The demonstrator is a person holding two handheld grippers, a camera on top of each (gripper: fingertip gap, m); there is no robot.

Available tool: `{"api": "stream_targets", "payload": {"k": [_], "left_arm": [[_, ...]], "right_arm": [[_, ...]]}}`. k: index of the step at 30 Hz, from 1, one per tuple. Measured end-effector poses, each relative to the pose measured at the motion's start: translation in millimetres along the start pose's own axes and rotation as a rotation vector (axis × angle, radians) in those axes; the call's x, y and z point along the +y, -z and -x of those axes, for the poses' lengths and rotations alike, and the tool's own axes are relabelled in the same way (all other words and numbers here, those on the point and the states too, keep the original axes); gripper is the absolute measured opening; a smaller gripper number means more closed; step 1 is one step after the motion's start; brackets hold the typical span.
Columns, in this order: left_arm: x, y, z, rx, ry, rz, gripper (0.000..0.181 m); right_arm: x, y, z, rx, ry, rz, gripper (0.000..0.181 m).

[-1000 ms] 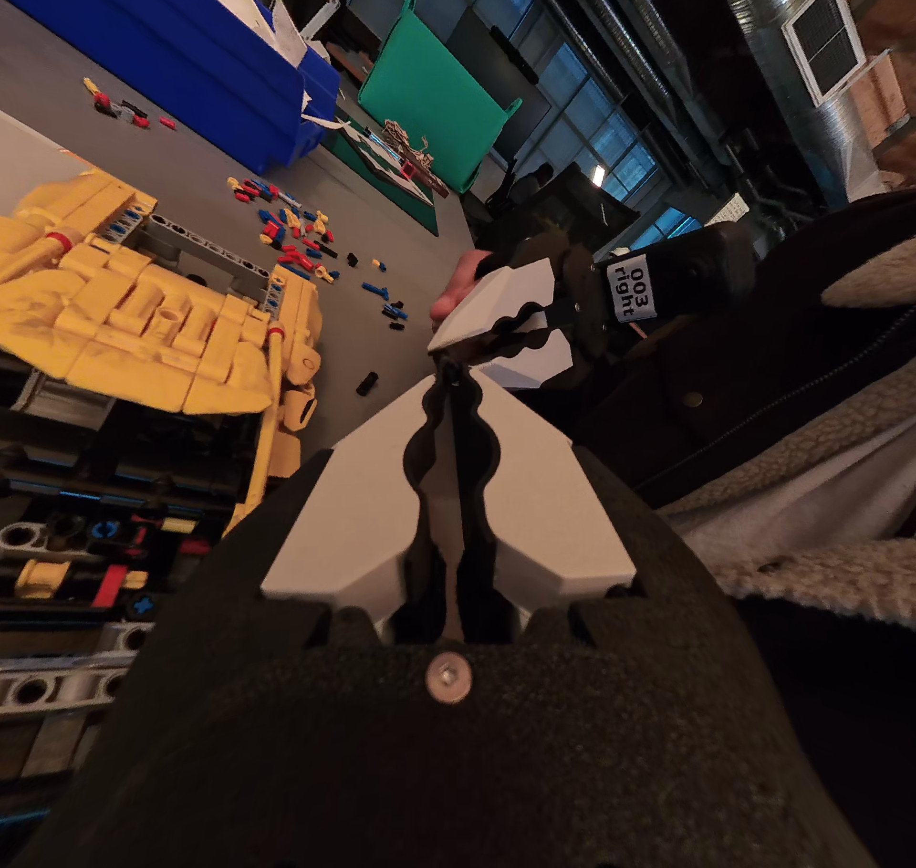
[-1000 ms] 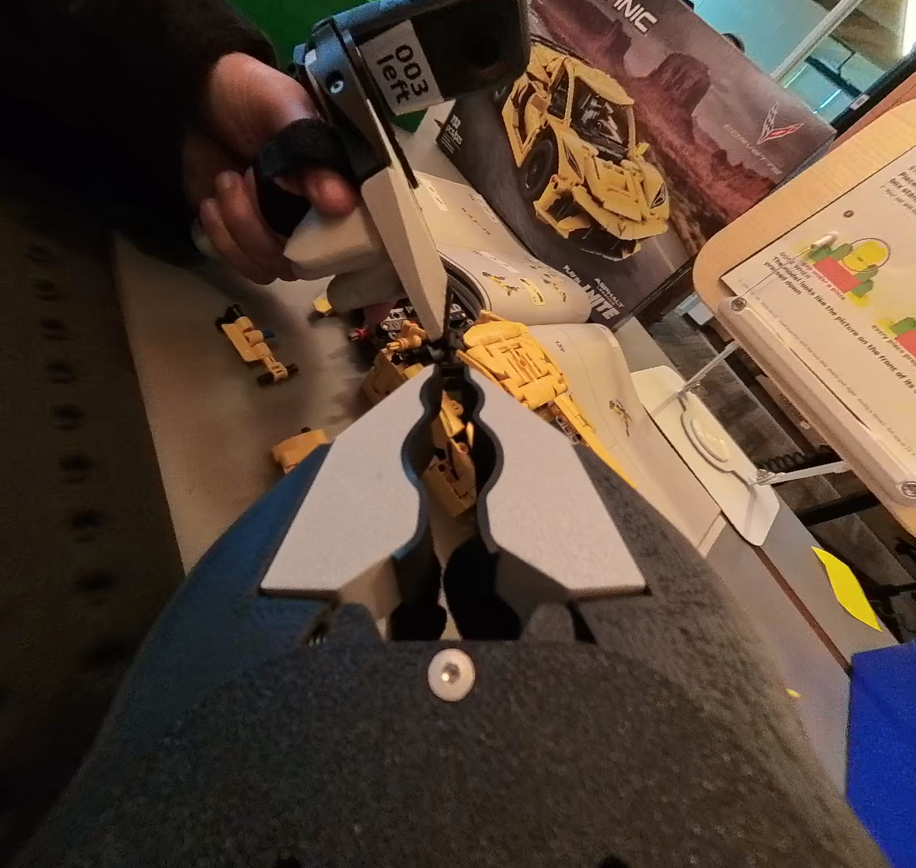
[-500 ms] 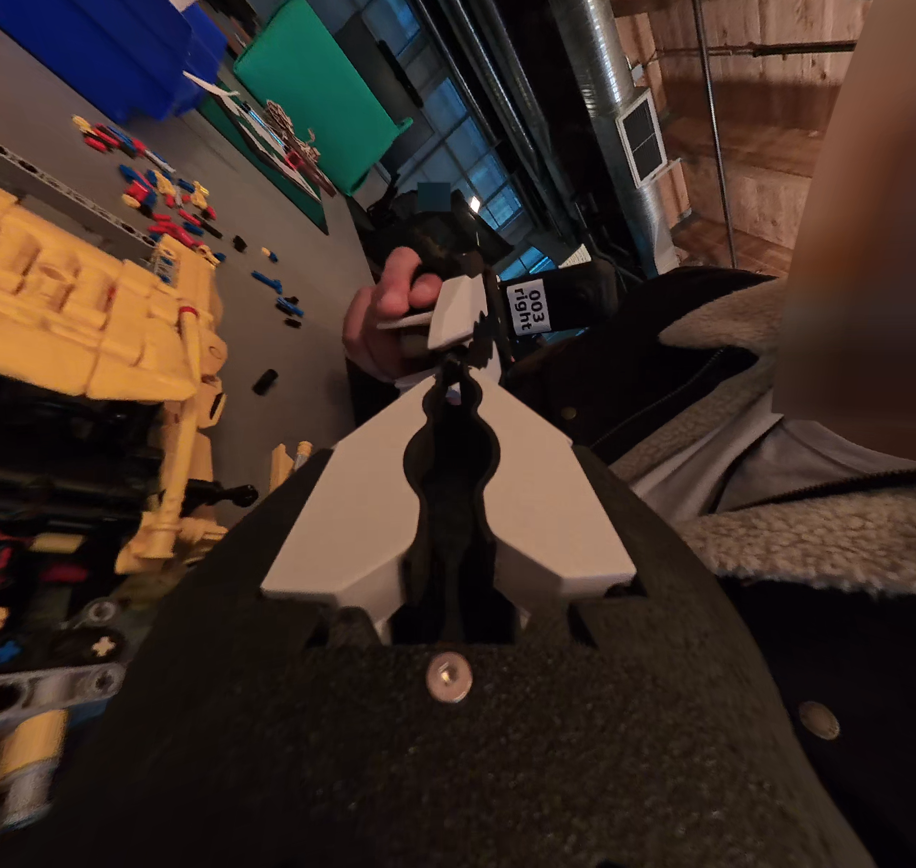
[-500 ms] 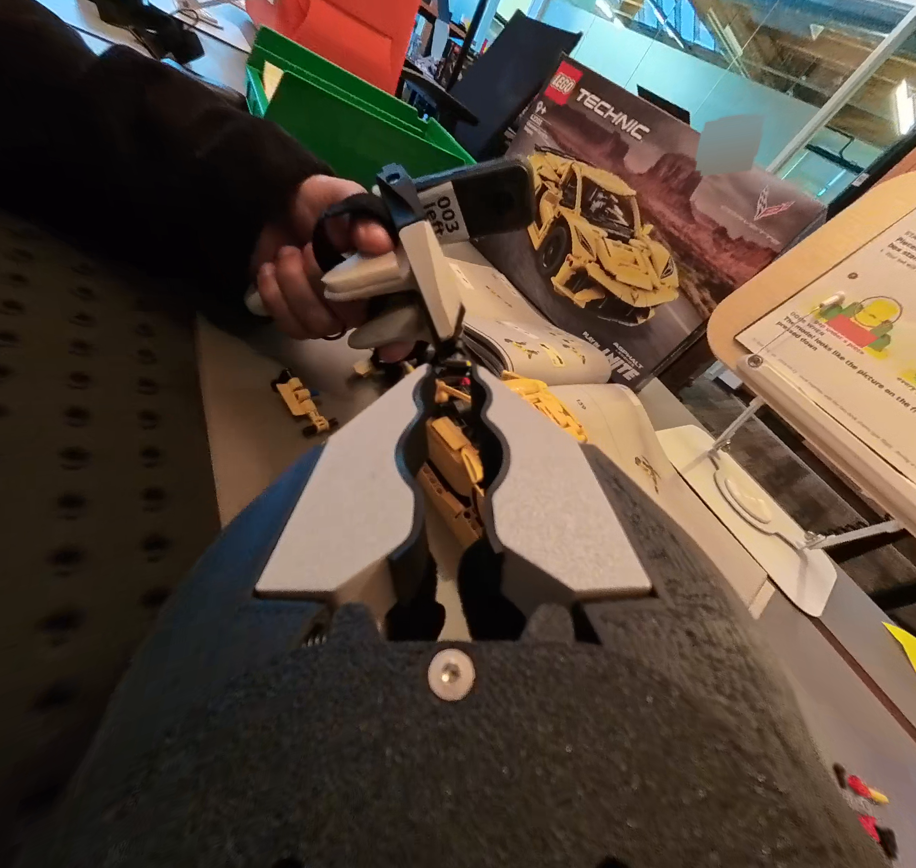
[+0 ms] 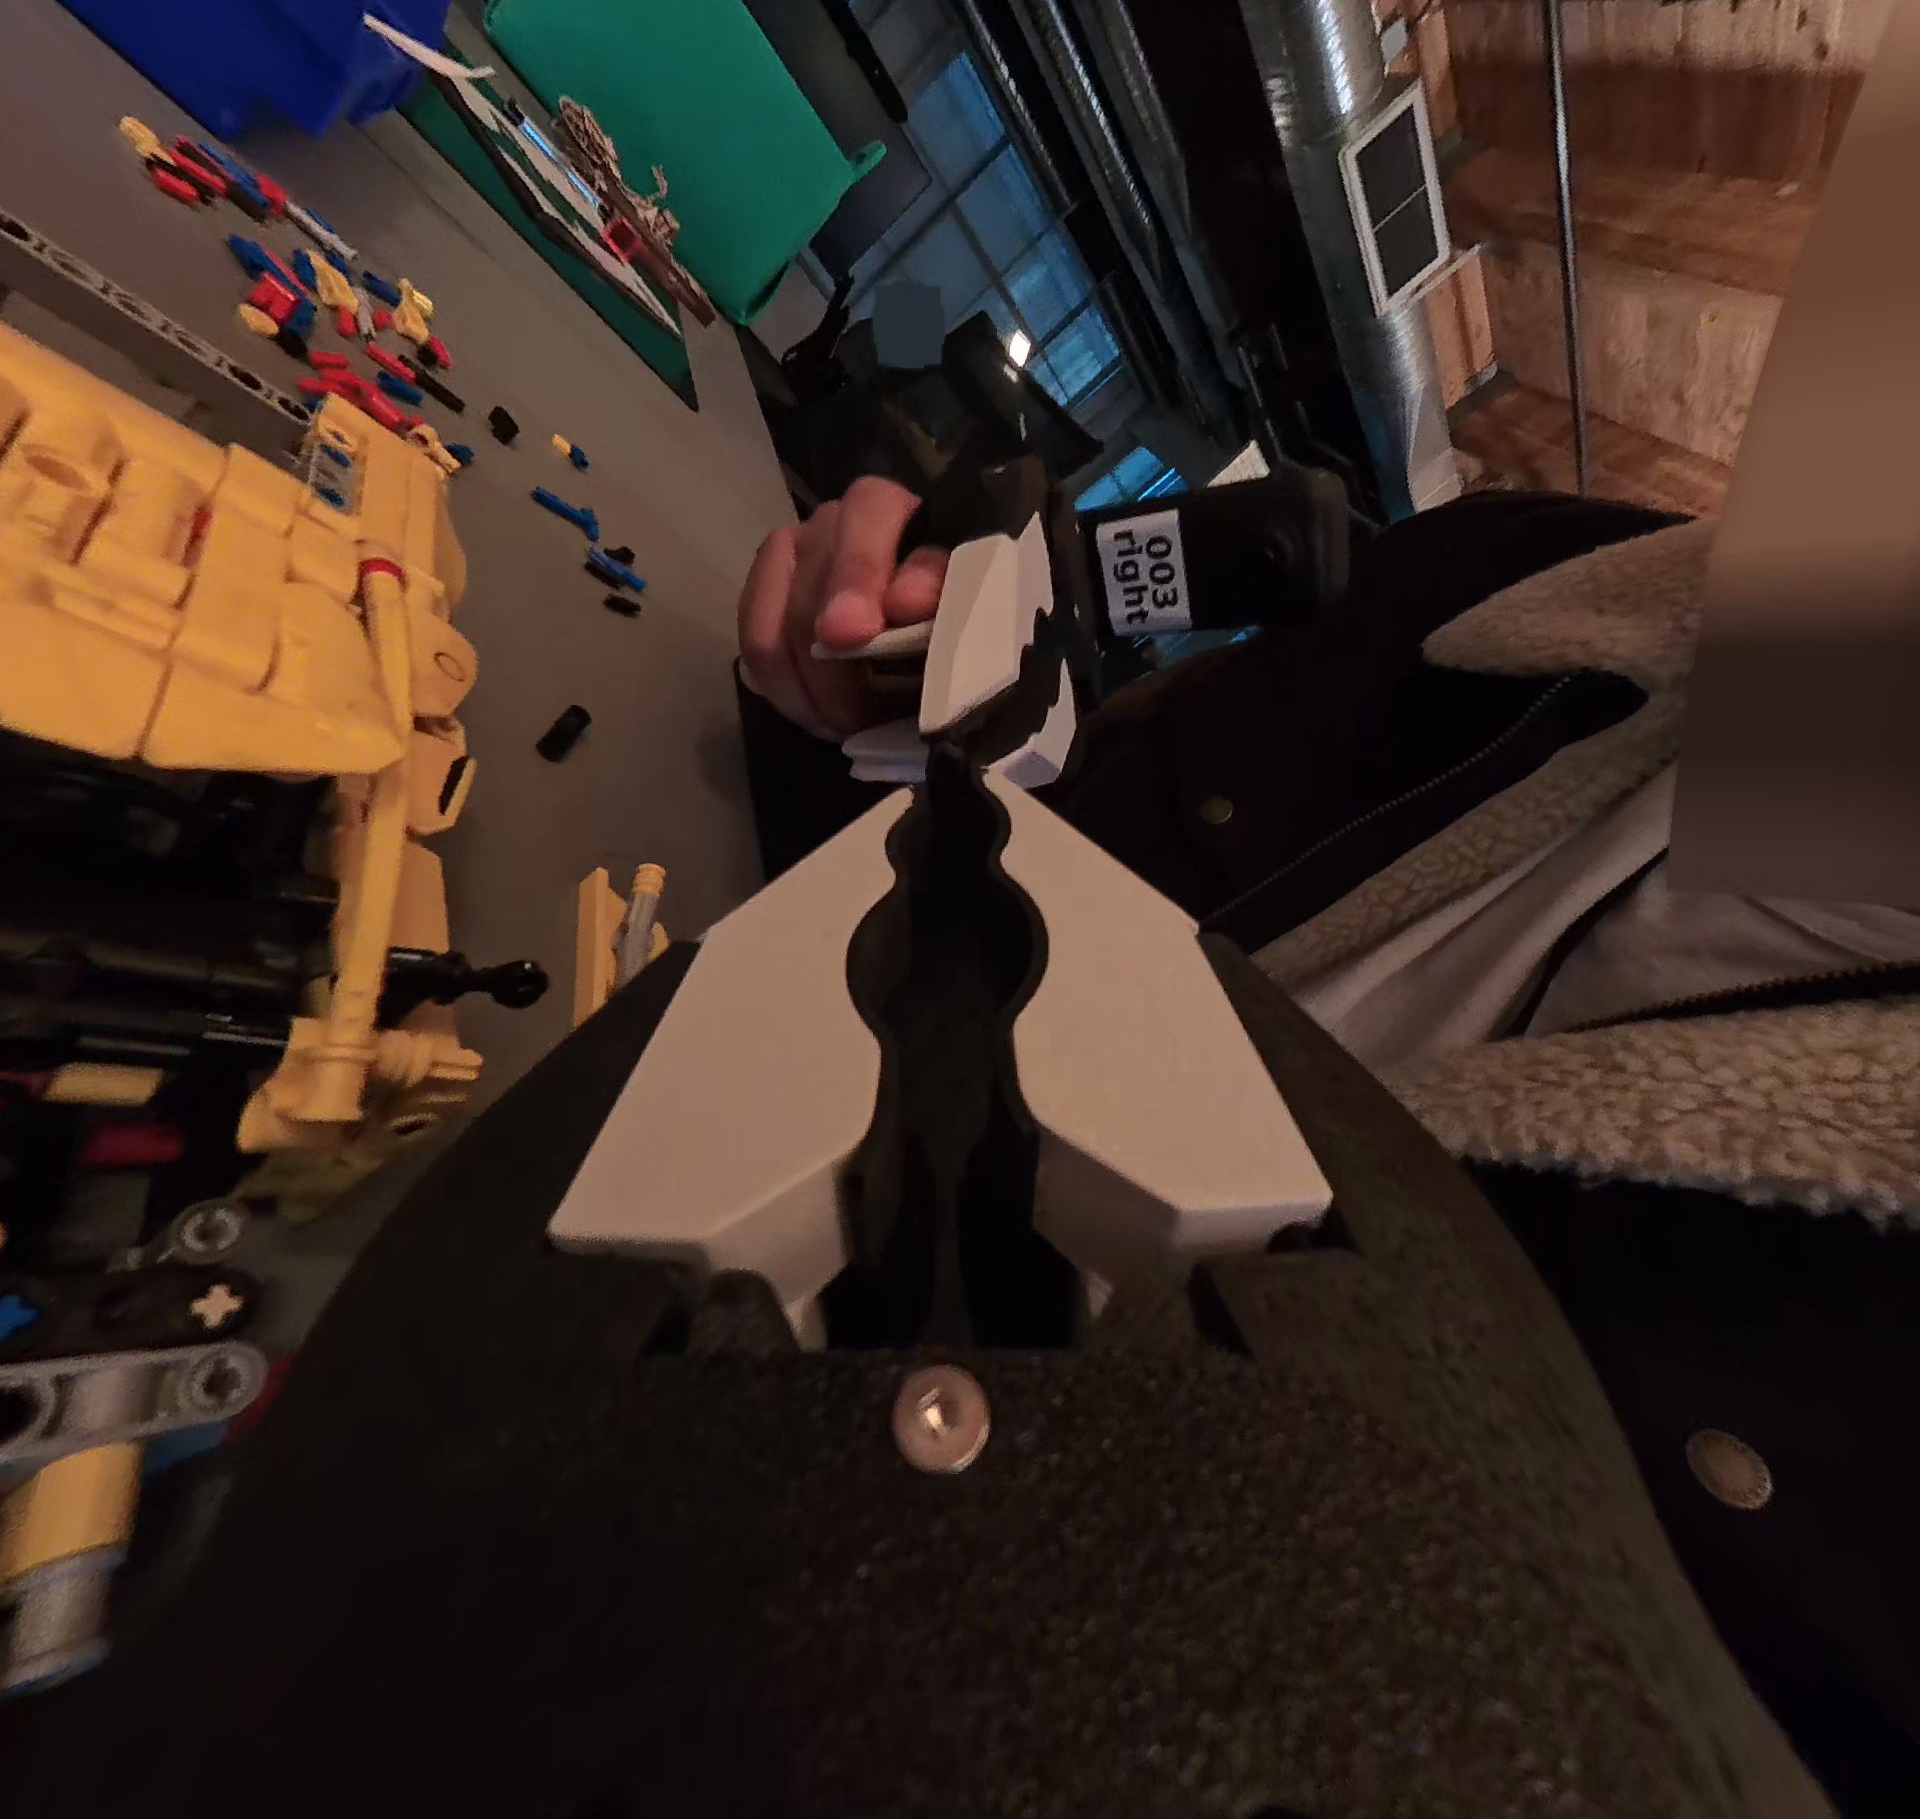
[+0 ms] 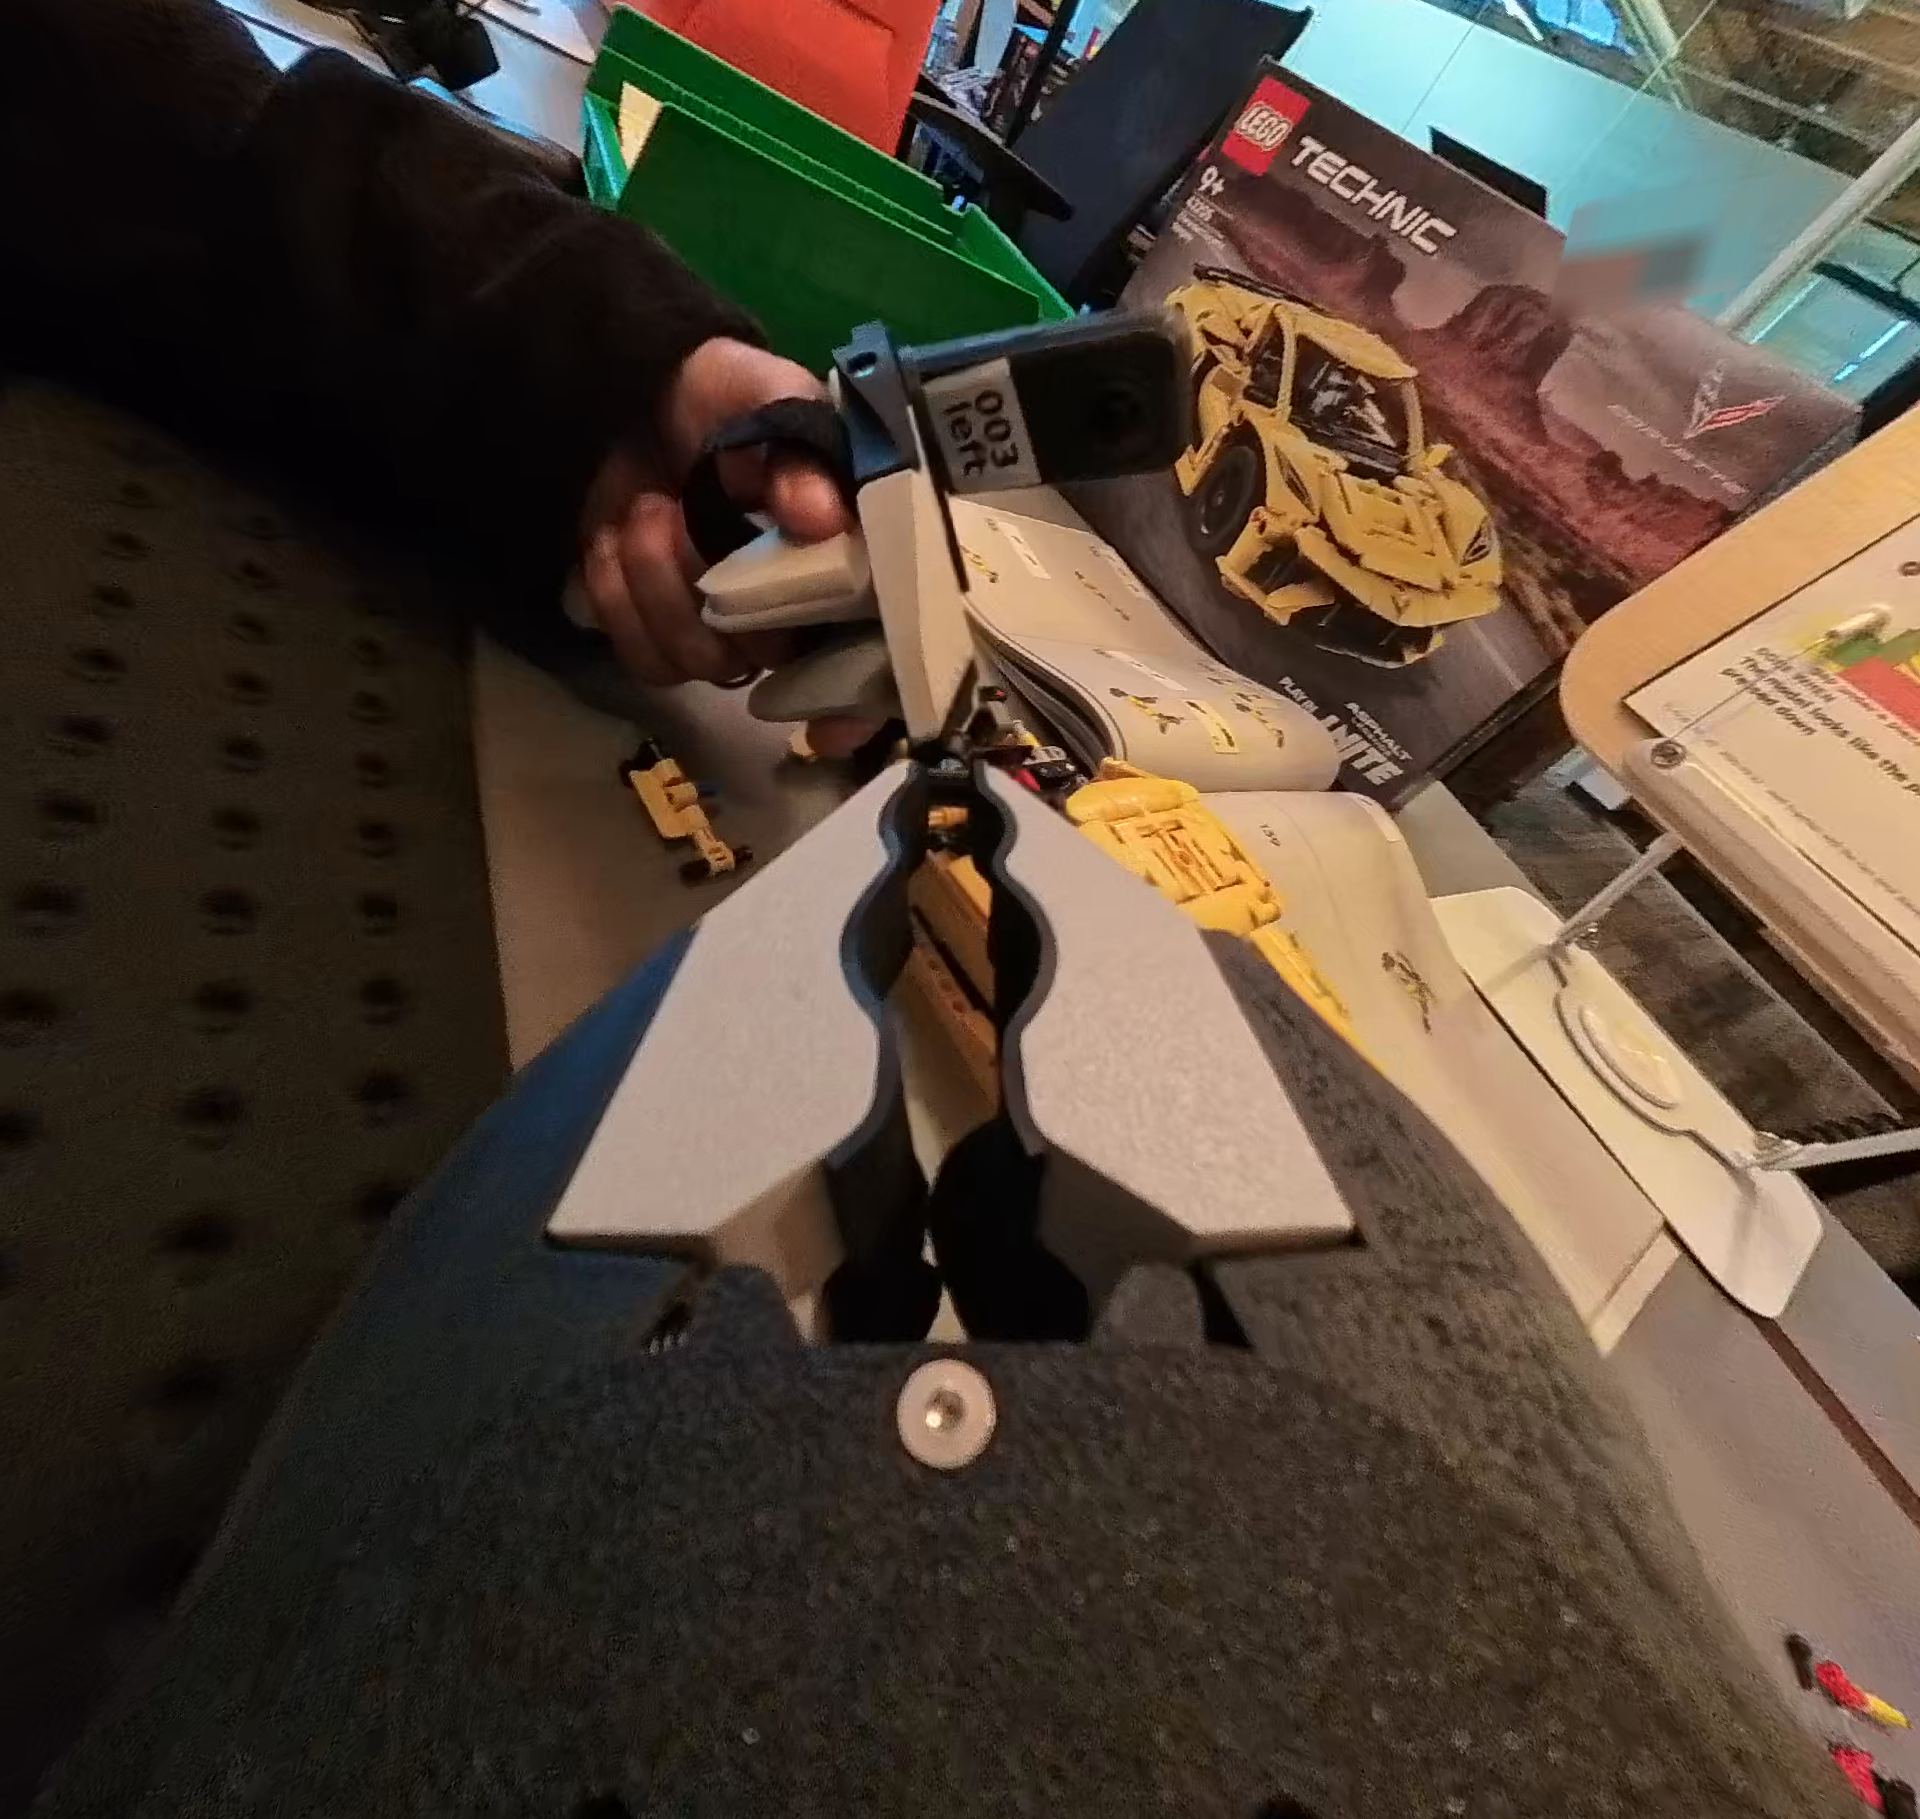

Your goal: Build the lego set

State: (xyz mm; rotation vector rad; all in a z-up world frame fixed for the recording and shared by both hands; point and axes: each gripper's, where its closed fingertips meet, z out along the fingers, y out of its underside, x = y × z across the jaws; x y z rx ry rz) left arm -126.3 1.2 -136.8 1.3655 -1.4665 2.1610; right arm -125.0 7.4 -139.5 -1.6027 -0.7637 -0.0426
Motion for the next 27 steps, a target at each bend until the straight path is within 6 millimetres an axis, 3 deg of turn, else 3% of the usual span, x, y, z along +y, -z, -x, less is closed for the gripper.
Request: {"api": "stream_targets", "payload": {"k": [8, 14, 16, 19, 23, 25, 27], "left_arm": [[12.6, -1.0, 1.3, -0.022, -0.034, 0.078, 0.004], [6.3, 0.6, 0.0, -0.063, -0.091, 0.077, 0.006], [-1.4, 6.5, 3.5, -0.127, -0.15, 0.062, 0.006], [-37.0, 43.2, 27.7, -0.359, -0.24, -0.08, 0.006], [-90.6, 129.6, 53.2, -0.738, -0.306, -0.364, 0.006], [-99.3, 178.5, 68.4, -0.974, -0.291, -0.45, 0.006], [-99.9, 211.1, 76.0, -1.123, -0.269, -0.486, 0.006]], "right_arm": [[3.8, -1.6, 9.3, -0.057, -0.018, 0.01, 0.006], [1.1, -3.3, 2.9, -0.06, -0.124, -0.016, 0.007], [5.3, -4.2, -1.8, -0.049, -0.166, 0.003, 0.016], [10.9, -0.8, -18.7, 0.013, -0.252, 0.003, 0.022], [24.9, 2.6, -42.3, 0.09, -0.382, 0.036, 0.02], [26.4, 6.3, -51.3, 0.108, -0.452, 0.017, 0.018], [31.4, 9.5, -59.9, 0.126, -0.522, 0.013, 0.017]]}}
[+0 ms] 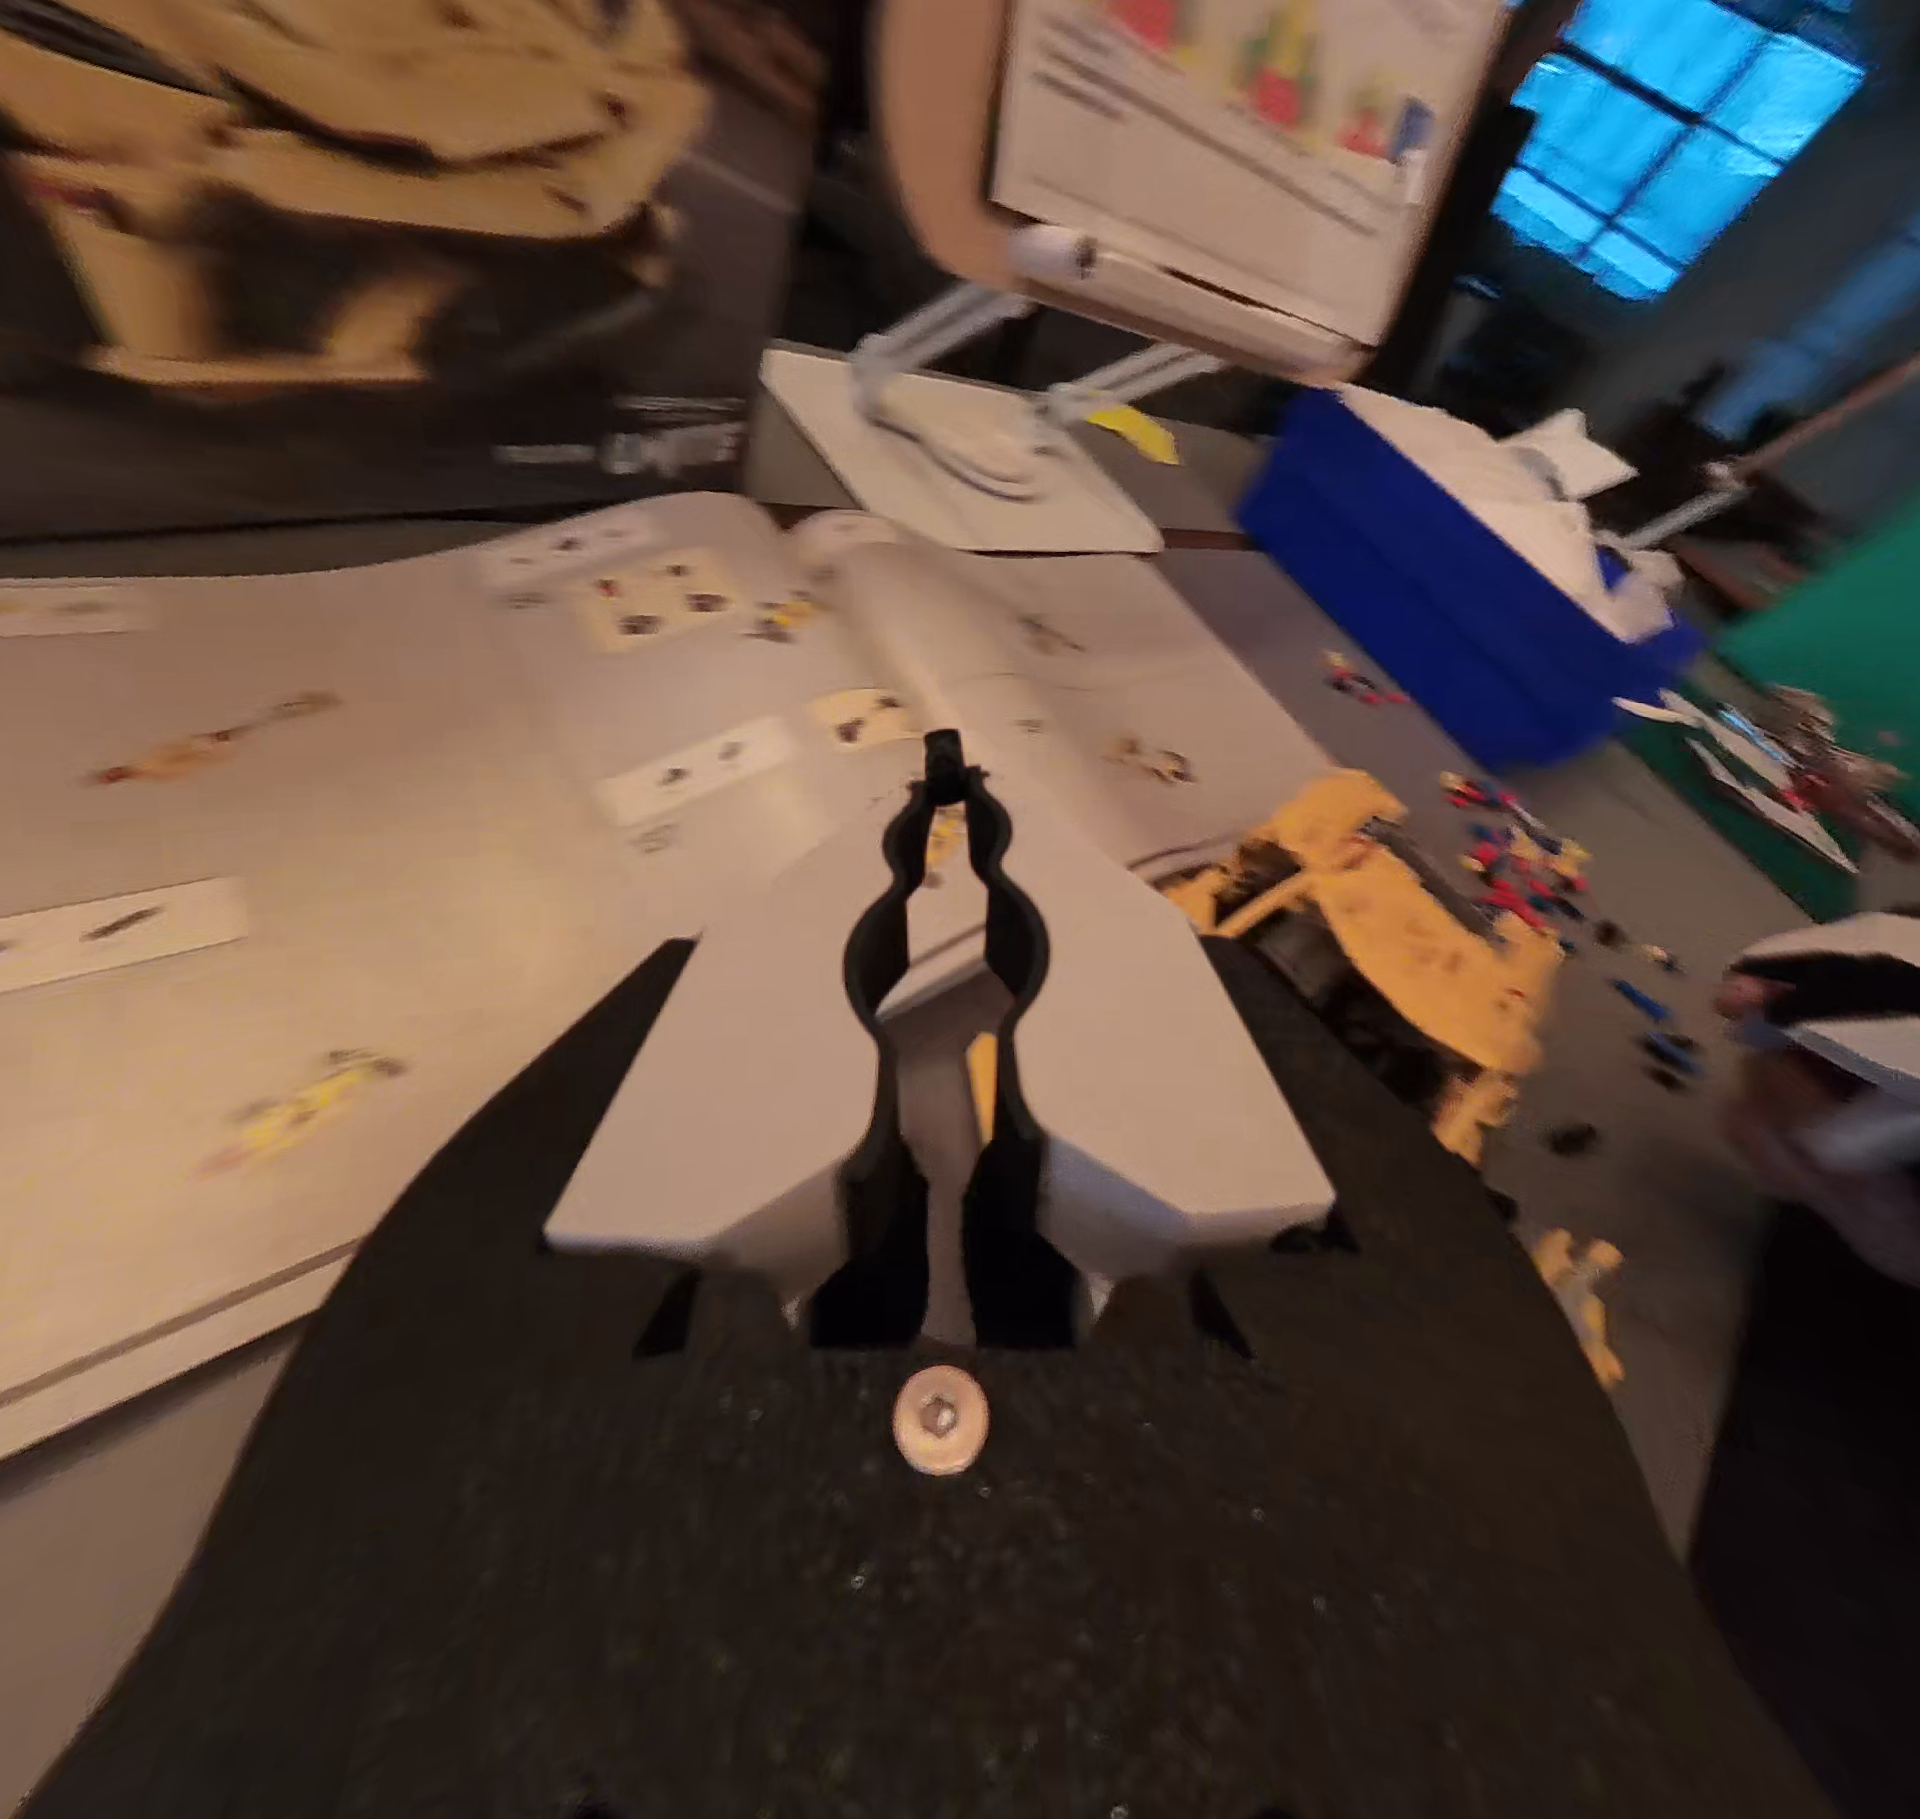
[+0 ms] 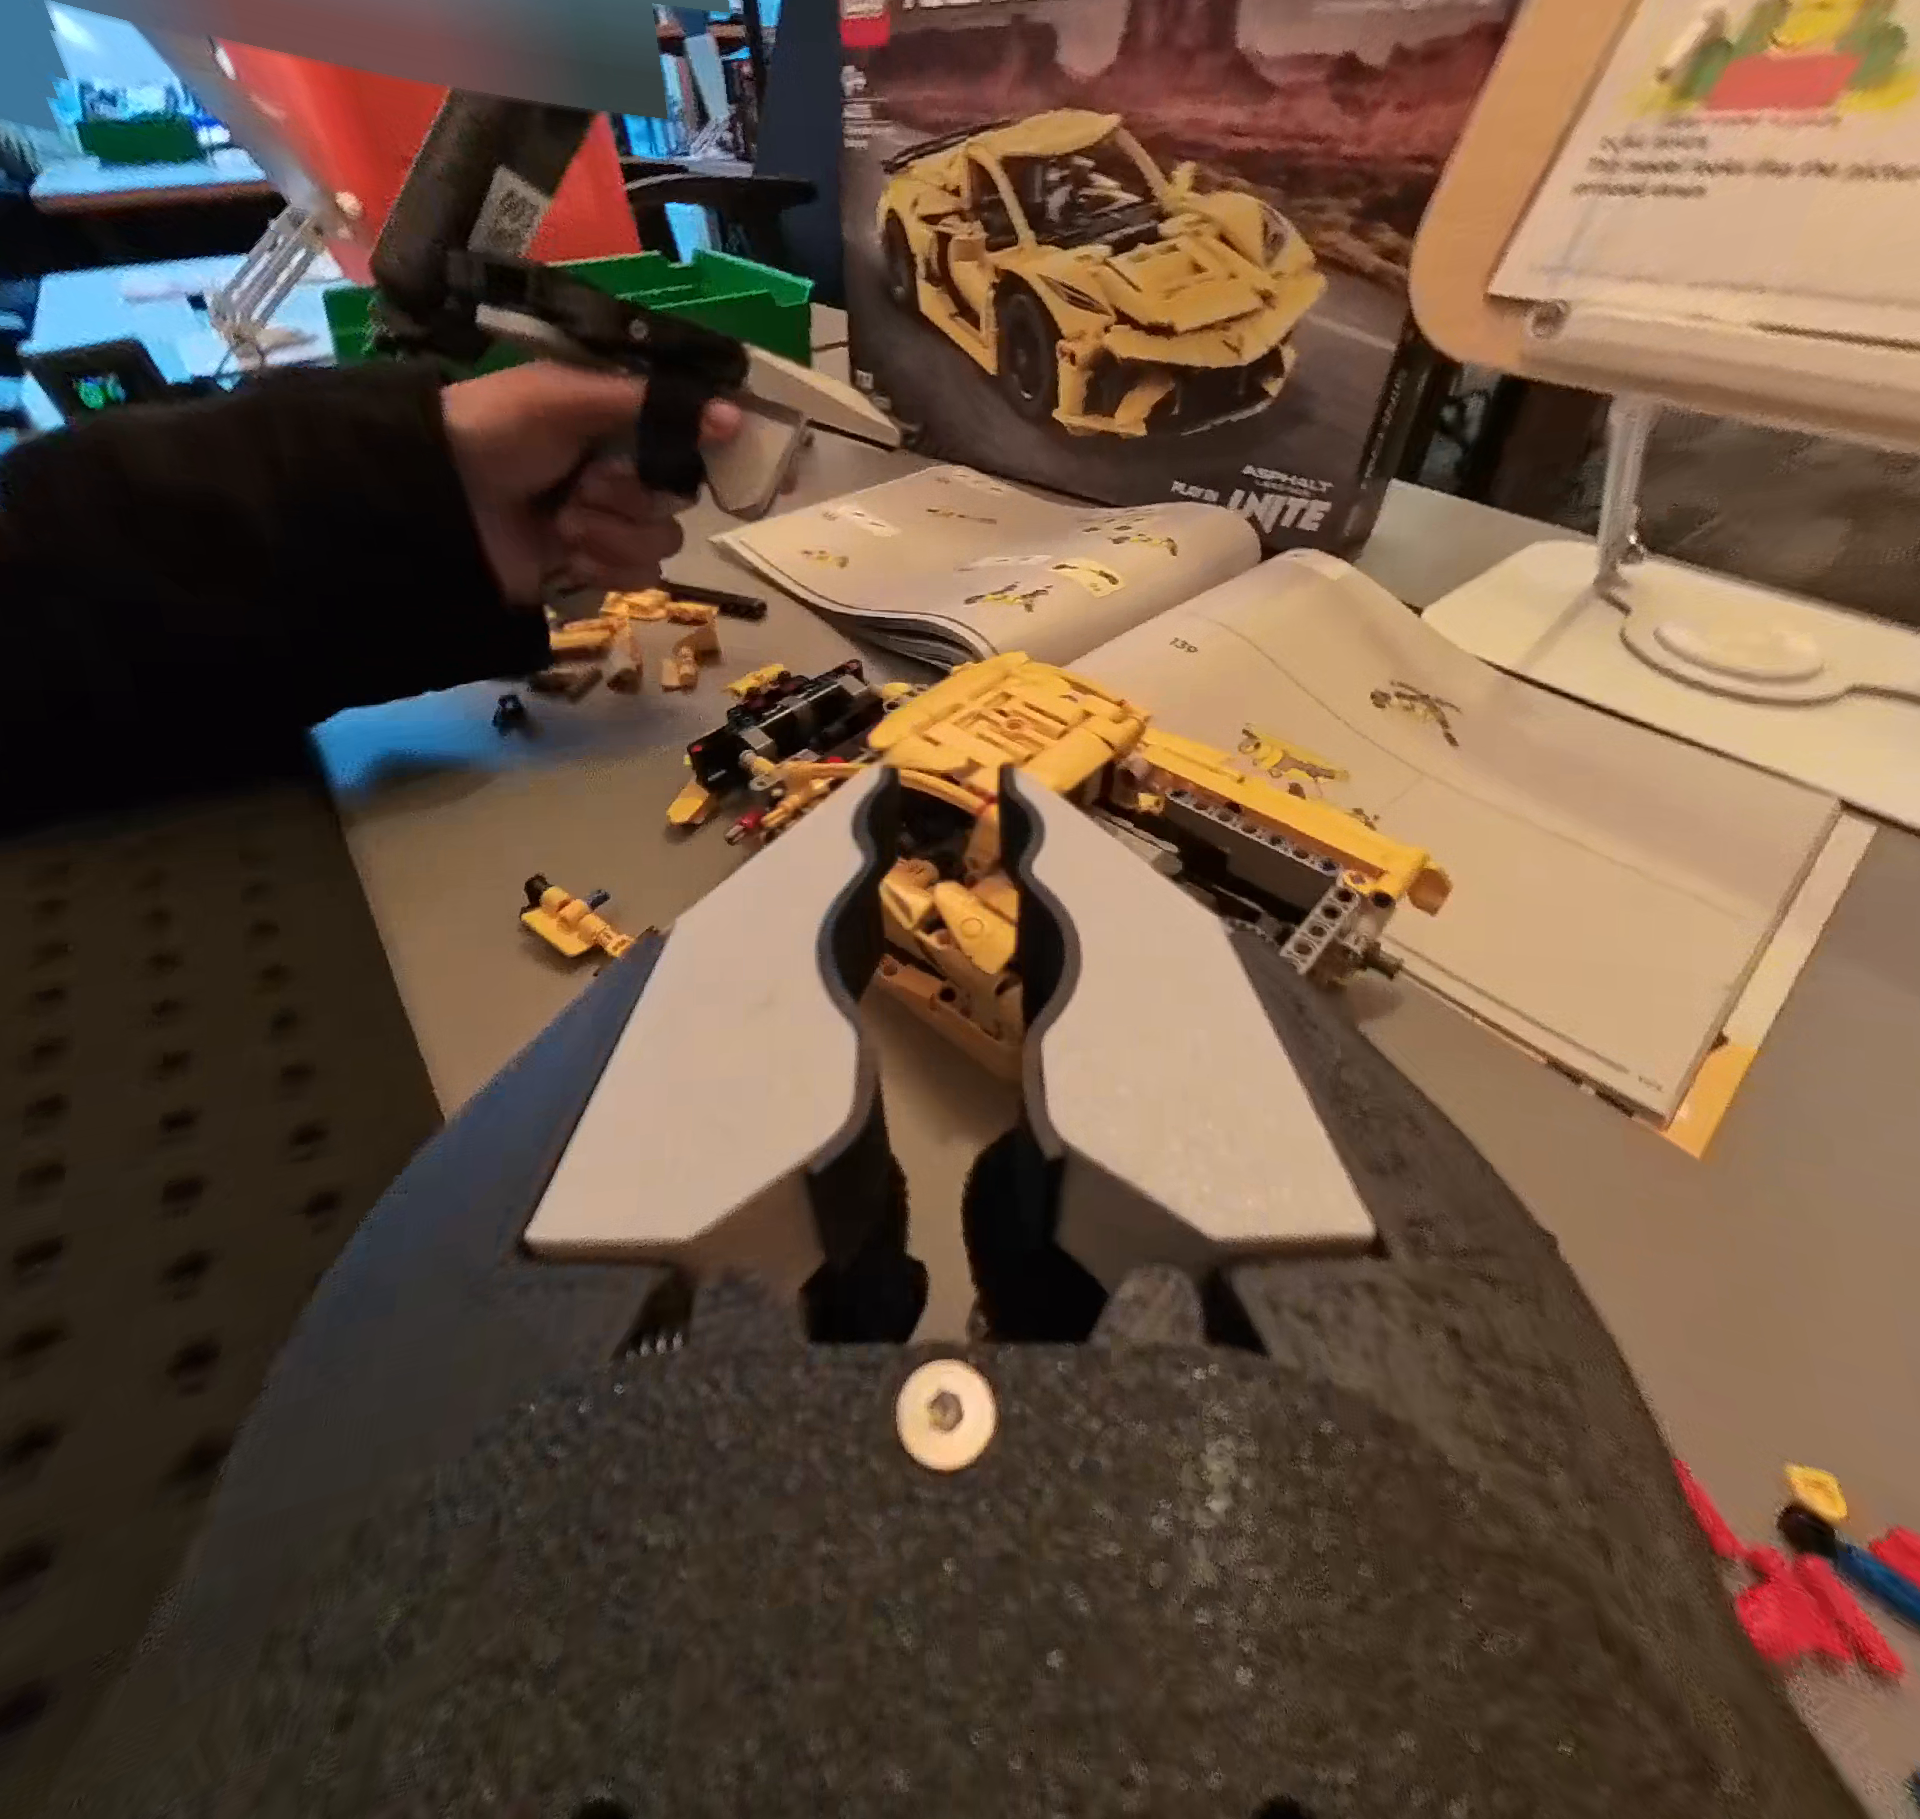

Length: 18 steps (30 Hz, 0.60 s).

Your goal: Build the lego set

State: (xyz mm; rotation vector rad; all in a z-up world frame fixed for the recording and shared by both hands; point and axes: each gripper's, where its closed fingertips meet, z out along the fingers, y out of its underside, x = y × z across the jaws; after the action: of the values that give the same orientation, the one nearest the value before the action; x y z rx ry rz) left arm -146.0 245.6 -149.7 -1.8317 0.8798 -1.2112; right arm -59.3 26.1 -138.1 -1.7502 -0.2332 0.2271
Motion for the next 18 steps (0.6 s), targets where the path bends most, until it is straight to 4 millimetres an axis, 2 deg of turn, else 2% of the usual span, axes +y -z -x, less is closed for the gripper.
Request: {"api": "stream_targets", "payload": {"k": [2, 5, 18], "left_arm": [[-2.2, 1.8, 10.8, -0.037, 0.018, -0.014, 0.006], [1.5, -0.1, 14.3, -0.046, 0.038, -0.002, 0.006], [3.1, -2.6, 2.9, 0.007, 0.018, 0.009, 0.006]], "right_arm": [[1.1, 1.2, -7.3, 0.006, -0.052, 0.0, 0.017], [3.3, 2.0, -15.6, 0.024, -0.087, 0.006, 0.015], [7.4, 0.7, -15.1, 0.028, -0.051, 0.027, 0.009]]}}
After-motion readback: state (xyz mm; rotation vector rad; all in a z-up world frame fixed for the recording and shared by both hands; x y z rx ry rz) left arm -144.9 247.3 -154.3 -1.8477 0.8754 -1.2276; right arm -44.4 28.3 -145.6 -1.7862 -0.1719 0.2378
